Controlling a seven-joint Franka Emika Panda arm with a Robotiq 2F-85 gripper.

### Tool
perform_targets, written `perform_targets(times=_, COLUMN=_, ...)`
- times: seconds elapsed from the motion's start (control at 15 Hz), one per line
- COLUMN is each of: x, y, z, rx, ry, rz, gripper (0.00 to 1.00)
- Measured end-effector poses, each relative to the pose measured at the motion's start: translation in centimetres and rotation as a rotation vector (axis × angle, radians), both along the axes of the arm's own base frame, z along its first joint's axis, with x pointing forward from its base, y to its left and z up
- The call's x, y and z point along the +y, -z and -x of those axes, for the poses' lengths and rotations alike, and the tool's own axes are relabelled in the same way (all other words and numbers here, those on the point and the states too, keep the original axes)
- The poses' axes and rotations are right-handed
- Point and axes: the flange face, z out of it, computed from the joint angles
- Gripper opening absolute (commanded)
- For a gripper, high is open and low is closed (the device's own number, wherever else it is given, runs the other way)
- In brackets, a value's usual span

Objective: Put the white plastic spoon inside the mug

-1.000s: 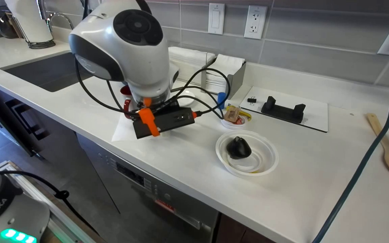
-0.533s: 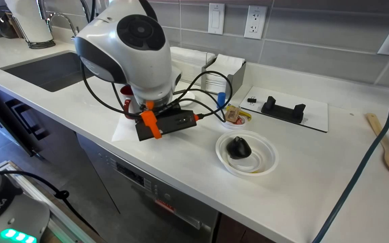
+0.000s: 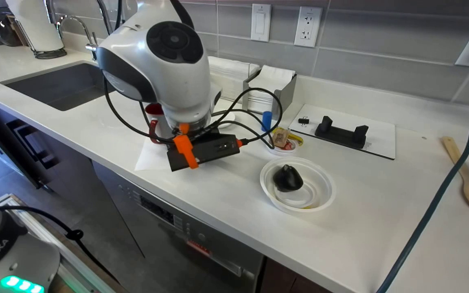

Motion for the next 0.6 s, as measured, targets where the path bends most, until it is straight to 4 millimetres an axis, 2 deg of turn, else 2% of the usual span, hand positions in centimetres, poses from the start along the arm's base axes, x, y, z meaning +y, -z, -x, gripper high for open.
perform_targets(times=0.33, x=0.2, y=-0.3, z=-0.3, rx=-0.009, ry=-0.001, rz=-0.002, gripper=0.03)
perform_targets(times=0.6, x=1.1, y=-2.6, z=-1.6, rx=-0.035, ry=0.012, rz=-0.015, gripper=0.03)
